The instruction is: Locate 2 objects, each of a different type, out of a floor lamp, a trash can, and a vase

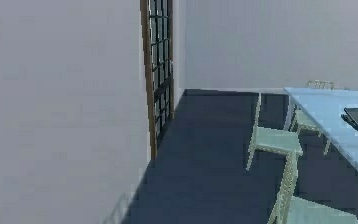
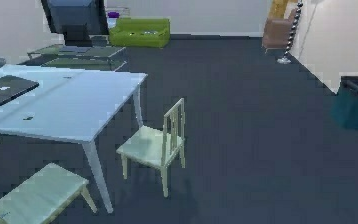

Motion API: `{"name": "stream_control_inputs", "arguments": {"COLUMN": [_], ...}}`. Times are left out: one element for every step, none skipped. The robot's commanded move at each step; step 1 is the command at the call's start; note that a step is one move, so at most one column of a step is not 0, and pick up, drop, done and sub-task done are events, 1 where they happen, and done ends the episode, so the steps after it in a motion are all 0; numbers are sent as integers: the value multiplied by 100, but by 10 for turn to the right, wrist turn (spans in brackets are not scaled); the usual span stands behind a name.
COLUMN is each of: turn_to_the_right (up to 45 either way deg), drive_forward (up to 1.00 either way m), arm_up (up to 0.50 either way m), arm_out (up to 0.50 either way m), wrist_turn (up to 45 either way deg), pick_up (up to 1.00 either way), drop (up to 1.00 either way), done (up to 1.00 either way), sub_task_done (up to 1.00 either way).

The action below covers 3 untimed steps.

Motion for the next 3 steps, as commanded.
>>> {"name": "stream_control_inputs", "arguments": {"turn_to_the_right": [30, 0, 0], "drive_forward": [0, 100, 20], "arm_up": [0, 0, 0], "arm_out": [0, 0, 0], "wrist_turn": [0, 0, 0], "pick_up": [0, 0, 0], "drop": [0, 0, 0], "done": [0, 0, 0], "sub_task_done": [0, 0, 0]}}
